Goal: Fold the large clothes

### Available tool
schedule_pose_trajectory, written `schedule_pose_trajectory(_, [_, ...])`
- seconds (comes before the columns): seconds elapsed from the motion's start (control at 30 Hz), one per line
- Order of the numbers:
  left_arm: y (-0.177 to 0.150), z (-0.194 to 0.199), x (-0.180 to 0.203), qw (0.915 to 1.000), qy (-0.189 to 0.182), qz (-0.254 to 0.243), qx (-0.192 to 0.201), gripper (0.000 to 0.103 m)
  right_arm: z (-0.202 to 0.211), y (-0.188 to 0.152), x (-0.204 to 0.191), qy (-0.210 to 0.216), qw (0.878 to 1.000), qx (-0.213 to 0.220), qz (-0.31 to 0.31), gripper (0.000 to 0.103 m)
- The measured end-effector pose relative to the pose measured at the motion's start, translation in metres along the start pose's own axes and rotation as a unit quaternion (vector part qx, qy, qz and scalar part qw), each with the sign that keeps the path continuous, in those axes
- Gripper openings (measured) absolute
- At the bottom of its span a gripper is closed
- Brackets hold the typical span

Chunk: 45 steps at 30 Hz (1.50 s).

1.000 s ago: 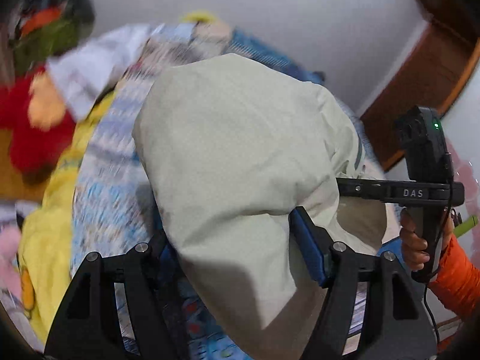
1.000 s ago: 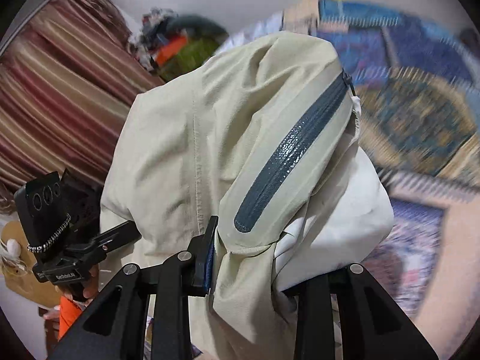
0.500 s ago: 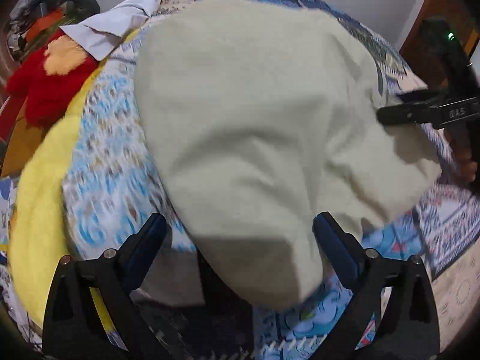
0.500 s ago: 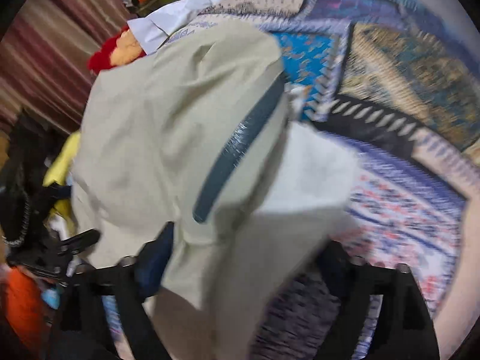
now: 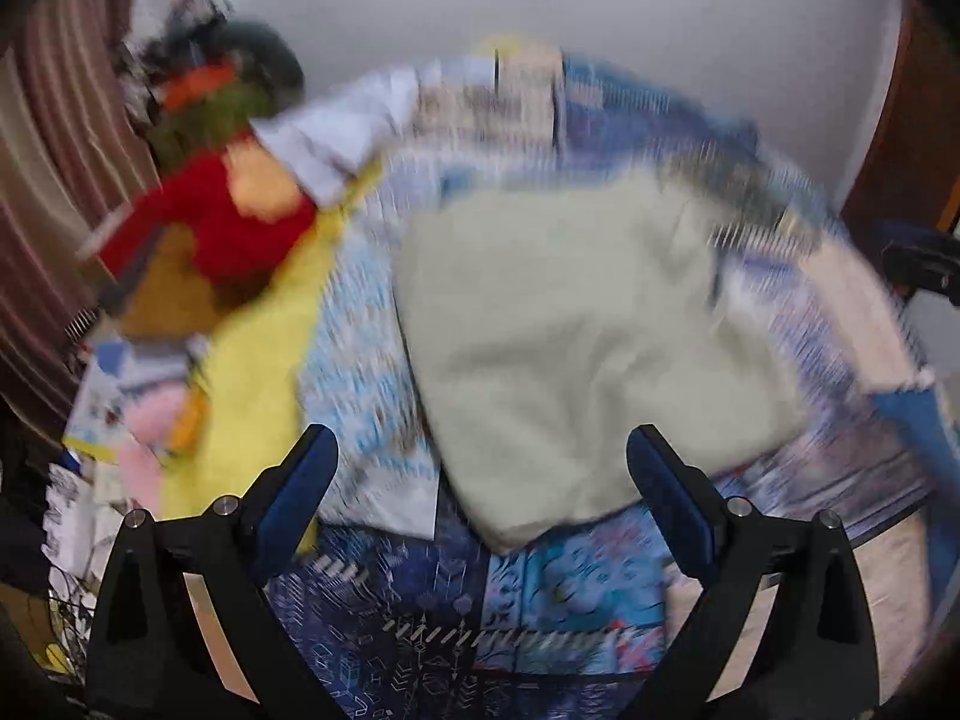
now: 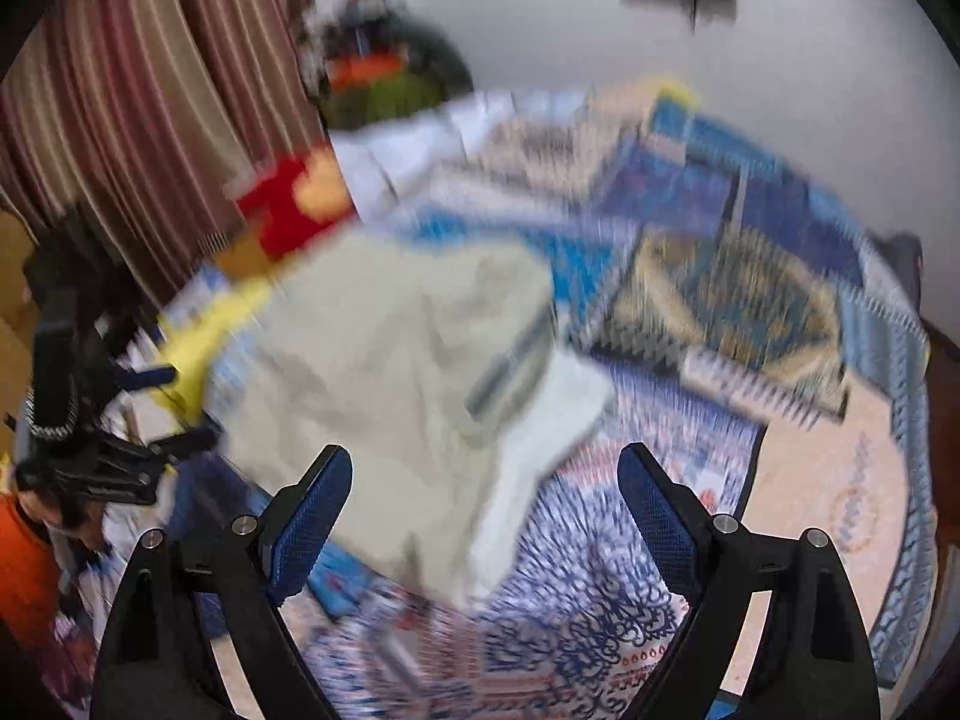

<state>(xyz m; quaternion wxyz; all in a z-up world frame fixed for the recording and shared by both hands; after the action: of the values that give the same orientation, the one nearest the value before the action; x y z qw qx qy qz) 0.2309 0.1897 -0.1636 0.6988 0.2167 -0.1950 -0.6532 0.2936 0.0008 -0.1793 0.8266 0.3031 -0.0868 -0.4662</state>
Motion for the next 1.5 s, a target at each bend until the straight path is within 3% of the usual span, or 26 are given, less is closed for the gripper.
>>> schedule_pose_trajectory(0.13, [0.021, 0.082, 0.017, 0.9942, 0.012, 0.004, 0.106, 0.098, 0.068, 0.018, -0.038, 0.014, 0.996, 0.092, 0.01, 0.089])
schedule_pose_trajectory(0.33, [0.019, 0.194, 0.044, 0.965, 0.028, 0.003, 0.261, 0.098, 0.173, 0.004, -0.085, 0.02, 0.975, 0.217, 0.036, 0.089])
schedule_pose_trajectory(0.5, [-0.002, 0.235, 0.064, 0.9449, 0.039, 0.006, 0.325, 0.098, 0.226, -0.022, -0.111, 0.016, 0.958, 0.284, 0.037, 0.089])
schedule_pose_trajectory(0.63, [-0.02, 0.244, 0.07, 0.9406, 0.034, 0.024, 0.337, 0.098, 0.25, -0.048, -0.121, -0.01, 0.948, 0.316, 0.03, 0.09])
schedule_pose_trajectory(0.83, [-0.036, 0.237, 0.069, 0.9444, 0.021, 0.04, 0.326, 0.102, 0.259, -0.078, -0.134, -0.051, 0.941, 0.333, 0.024, 0.103])
schedule_pose_trajectory(1.5, [-0.047, 0.233, 0.07, 0.9476, 0.01, 0.051, 0.315, 0.102, 0.249, -0.087, -0.134, -0.058, 0.954, 0.294, 0.022, 0.103])
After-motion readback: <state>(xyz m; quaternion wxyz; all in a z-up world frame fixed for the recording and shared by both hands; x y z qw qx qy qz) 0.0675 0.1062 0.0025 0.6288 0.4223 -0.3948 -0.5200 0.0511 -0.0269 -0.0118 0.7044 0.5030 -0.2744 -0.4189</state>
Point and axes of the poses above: each gripper's, at about its wrist camera, not at the fingertips, and z roughly against the way its jaws point, x to its right, y to its top, the point moved 3 cm from there along -z, roughly the way its jaws point, and after that the axes turned 7 degrees about -x, right-handed, at the moved point
